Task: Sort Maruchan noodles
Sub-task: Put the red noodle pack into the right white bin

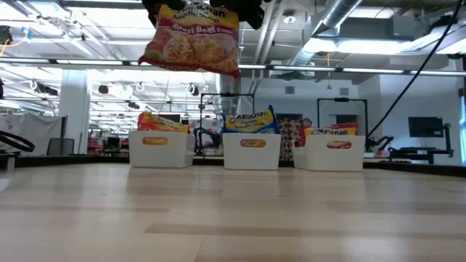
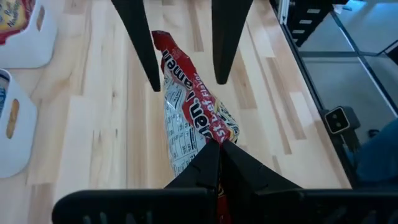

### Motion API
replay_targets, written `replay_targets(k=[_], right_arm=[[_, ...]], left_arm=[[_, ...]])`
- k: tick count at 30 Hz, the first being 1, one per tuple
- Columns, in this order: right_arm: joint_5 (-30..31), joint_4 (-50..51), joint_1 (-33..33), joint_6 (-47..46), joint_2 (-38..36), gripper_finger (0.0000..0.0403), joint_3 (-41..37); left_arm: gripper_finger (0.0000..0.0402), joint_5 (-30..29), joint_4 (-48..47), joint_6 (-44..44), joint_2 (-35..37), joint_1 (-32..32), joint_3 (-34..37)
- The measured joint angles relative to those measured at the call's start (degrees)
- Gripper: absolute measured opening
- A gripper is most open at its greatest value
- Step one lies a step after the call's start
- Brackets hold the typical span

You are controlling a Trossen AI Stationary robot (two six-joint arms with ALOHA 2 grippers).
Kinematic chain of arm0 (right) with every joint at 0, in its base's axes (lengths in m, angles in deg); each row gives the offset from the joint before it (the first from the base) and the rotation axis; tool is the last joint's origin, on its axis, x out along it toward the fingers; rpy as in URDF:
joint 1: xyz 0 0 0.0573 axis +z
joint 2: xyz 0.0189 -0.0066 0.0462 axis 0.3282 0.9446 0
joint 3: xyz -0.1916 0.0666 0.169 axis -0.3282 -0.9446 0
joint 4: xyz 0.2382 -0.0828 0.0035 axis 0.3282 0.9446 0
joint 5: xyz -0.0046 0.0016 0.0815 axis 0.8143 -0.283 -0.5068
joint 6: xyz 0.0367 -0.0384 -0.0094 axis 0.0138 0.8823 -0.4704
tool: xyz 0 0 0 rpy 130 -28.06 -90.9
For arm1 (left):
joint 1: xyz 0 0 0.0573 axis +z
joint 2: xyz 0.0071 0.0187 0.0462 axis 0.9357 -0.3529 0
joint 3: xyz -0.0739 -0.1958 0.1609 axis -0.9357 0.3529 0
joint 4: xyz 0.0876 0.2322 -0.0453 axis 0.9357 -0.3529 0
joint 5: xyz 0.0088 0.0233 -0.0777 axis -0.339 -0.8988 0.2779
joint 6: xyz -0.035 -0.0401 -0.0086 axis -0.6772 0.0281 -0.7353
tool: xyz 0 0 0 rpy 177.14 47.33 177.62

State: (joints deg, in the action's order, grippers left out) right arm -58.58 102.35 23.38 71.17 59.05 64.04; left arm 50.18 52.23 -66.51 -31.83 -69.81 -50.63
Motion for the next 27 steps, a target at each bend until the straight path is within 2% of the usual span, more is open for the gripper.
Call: replay_targets(k=[10, 14, 17, 22, 24, 27], right_arm=[[-1.75, 0.92, -1.75, -0.2, -0.02, 0.0214, 0.02], [-1.73, 1.43, -1.78, -2.16, -0.02, 0.0201, 0.02], [-1.73, 1.81, -1.78, -2.56, -0.02, 0.016, 0.02], [-1.7, 2.65, -2.15, -4.11, -0.02, 0.0034, 0.02], [-1.67, 2.68, -2.19, -4.22, -0.02, 0.0014, 0.01], [-1.46, 2.88, -2.18, -5.07, -0.02, 0.0012, 0.02]], left_arm=[[0.0, -2.46, 1.78, 1.54, 0.0, 0.2, 0.0], [0.0, -2.69, 3.22, 2.0, -0.01, 0.84, 0.0], [0.0, -2.92, 4.01, 2.8, -0.15, 1.49, 0.0], [0.0, -3.38, 4.67, 2.96, -0.15, 2.93, 0.0], [0.0, -4.82, 6.11, 2.85, -0.15, 3.39, 0.0], [0.0, -6.69, 8.26, 1.59, -0.15, 4.29, 0.0]])
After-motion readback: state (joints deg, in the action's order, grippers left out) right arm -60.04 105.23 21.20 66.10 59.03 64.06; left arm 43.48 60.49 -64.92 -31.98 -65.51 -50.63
